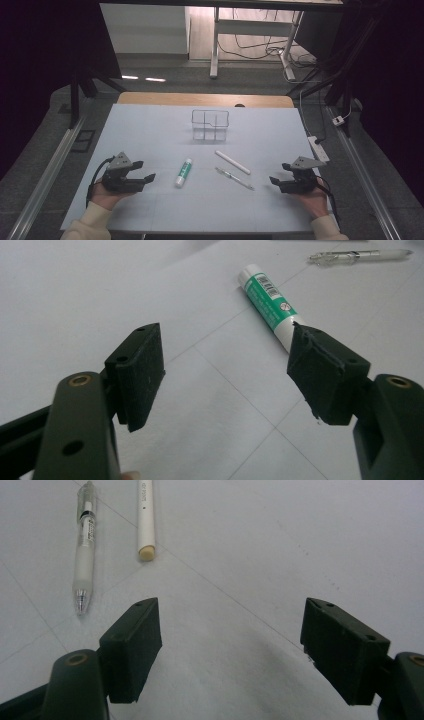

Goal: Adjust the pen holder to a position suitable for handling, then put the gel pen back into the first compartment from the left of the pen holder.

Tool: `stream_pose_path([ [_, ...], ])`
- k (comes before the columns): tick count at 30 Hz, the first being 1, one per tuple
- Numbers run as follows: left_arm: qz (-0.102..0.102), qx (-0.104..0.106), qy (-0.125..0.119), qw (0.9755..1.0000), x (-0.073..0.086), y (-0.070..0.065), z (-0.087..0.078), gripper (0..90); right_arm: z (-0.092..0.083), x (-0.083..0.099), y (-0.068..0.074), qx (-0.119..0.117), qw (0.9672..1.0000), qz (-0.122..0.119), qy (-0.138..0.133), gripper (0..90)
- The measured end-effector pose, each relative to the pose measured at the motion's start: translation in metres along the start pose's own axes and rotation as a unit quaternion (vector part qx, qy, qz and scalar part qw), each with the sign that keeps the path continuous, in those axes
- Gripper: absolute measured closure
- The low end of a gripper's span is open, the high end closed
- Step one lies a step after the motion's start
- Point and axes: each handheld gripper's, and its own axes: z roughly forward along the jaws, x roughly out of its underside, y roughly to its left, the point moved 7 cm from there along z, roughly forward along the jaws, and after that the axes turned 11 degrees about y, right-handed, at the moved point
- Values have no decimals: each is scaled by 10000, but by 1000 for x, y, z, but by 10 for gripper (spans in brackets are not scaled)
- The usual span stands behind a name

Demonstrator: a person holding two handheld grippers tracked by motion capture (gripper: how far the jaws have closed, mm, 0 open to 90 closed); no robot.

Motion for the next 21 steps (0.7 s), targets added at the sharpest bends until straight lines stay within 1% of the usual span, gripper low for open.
stream_pose_path([
  [3, -10, -10, -11, 10000, -1, 1, 0, 312, -1, -1, 0, 21, 10000, -2, -32, 239],
  [8, 5, 1, 9, 10000, -1, 1, 1, 310, 0, -1, 1, -29, 10000, -22, -22, 241],
  [16, -12, 21, 35, 10000, -1, 0, 2, 309, -1, -2, 2, -33, 10000, -45, -28, 245],
  [17, -7, 21, 34, 10000, -1, 0, 2, 307, -2, -3, 3, -25, 10000, -79, -38, 245],
  [20, -5, 21, 41, 10000, -1, 0, 2, 306, -3, -5, 4, -45, 9999, -74, -66, 246],
  [21, -3, 20, 47, 10000, -1, 0, 2, 303, -4, -8, 6, -31, 9999, -125, -56, 246],
])
